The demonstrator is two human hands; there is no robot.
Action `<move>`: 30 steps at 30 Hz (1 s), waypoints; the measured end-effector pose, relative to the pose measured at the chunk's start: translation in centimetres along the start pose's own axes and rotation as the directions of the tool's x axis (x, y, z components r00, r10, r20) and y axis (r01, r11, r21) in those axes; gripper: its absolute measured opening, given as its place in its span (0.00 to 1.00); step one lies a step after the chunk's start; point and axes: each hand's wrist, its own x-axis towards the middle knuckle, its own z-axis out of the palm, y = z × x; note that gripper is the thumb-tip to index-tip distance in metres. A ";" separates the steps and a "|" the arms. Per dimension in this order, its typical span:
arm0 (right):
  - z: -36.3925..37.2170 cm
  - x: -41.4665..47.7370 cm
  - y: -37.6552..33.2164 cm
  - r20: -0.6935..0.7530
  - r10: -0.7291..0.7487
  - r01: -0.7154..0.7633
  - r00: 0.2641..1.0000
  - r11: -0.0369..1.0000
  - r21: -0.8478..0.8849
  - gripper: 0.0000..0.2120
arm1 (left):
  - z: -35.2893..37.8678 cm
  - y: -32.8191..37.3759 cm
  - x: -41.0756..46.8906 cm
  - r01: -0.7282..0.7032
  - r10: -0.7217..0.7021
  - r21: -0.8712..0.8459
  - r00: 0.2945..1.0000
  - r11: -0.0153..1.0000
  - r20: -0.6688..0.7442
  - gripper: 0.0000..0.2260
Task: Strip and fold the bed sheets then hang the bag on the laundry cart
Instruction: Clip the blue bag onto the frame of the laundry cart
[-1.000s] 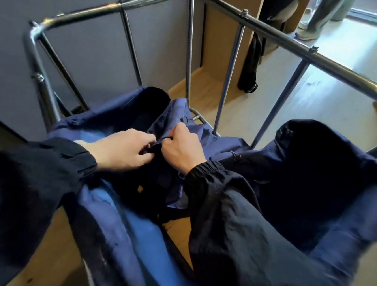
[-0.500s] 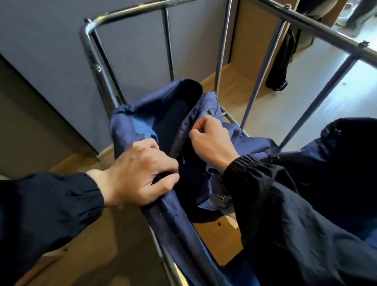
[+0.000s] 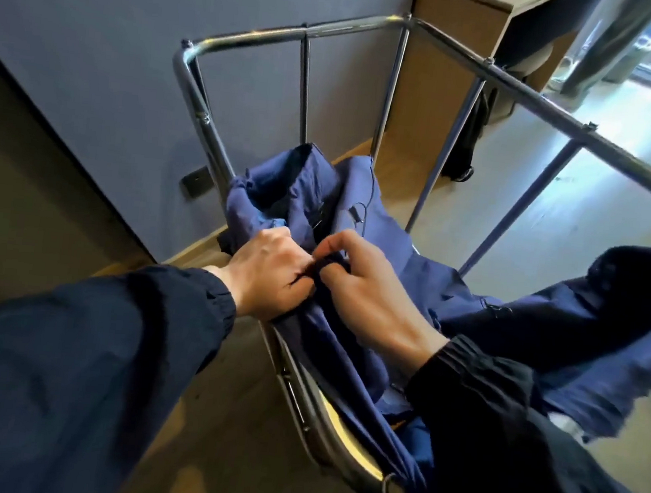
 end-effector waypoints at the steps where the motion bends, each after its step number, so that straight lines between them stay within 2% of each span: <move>1: 0.5 0.4 0.5 -0.015 0.078 -0.077 0.997 0.994 0.076 0.11 | 0.2 -0.1 0.0 0.013 -0.013 0.003 1.000 1.000 0.014 0.10; 4: 0.7 1.1 1.6 0.032 0.335 -0.319 0.942 0.860 0.399 0.12 | 0.5 -0.2 -0.1 0.031 -0.031 0.026 0.999 0.999 0.010 0.14; 6: 0.9 0.7 2.5 0.120 0.387 -0.380 0.914 0.715 0.587 0.13 | 0.2 0.0 -0.1 0.024 -0.023 0.013 0.999 1.000 -0.025 0.14; 9: 2.1 0.1 3.2 0.272 0.275 -0.380 0.922 0.512 0.770 0.14 | 0.2 0.1 -0.2 0.008 -0.005 0.048 0.998 0.999 -0.068 0.14; 11: 2.4 0.4 3.4 0.311 0.198 -0.366 0.930 0.396 0.842 0.13 | 0.5 -0.1 -0.7 0.033 -0.025 0.069 0.993 0.997 -0.115 0.16; 15: 1.8 1.0 4.2 0.304 0.146 -0.334 0.941 0.281 0.900 0.15 | 1.4 0.2 -1.5 0.140 -0.132 0.007 0.950 0.990 -0.282 0.16; 17: 1.4 1.2 4.6 0.290 0.112 -0.309 0.950 0.224 0.924 0.21 | 1.6 0.8 -2.0 0.200 -0.187 -0.004 0.910 0.980 -0.370 0.14; 19: 1.0 1.2 4.8 0.252 0.097 -0.261 0.963 0.100 0.960 0.28 | 1.6 1.6 -2.8 0.257 -0.237 -0.015 0.862 0.966 -0.449 0.11; 21: 0.8 1.0 4.6 0.243 0.098 -0.242 0.965 -0.023 0.970 0.29 | 1.4 3.3 -3.8 0.290 -0.283 -0.058 0.835 0.955 -0.472 0.08; 23: 0.6 0.5 4.3 0.254 0.109 -0.252 0.961 -0.035 0.967 0.25 | 1.5 5.4 -4.3 0.347 -0.375 -0.143 0.856 0.927 -0.357 0.16; 24: 0.5 0.3 4.2 0.264 0.109 -0.265 0.959 -0.002 0.964 0.23 | 1.8 6.2 -4.2 0.381 -0.411 -0.155 0.865 0.911 -0.287 0.21; 26: 0.4 -0.1 4.2 0.274 0.105 -0.281 0.956 0.065 0.957 0.19 | 2.7 7.1 -4.0 0.422 -0.446 -0.146 0.861 0.895 -0.244 0.26; 30: 0.2 -0.7 4.2 0.285 0.095 -0.296 0.954 0.122 0.947 0.19 | 3.5 7.4 -3.8 0.442 -0.474 -0.170 0.832 0.880 -0.287 0.19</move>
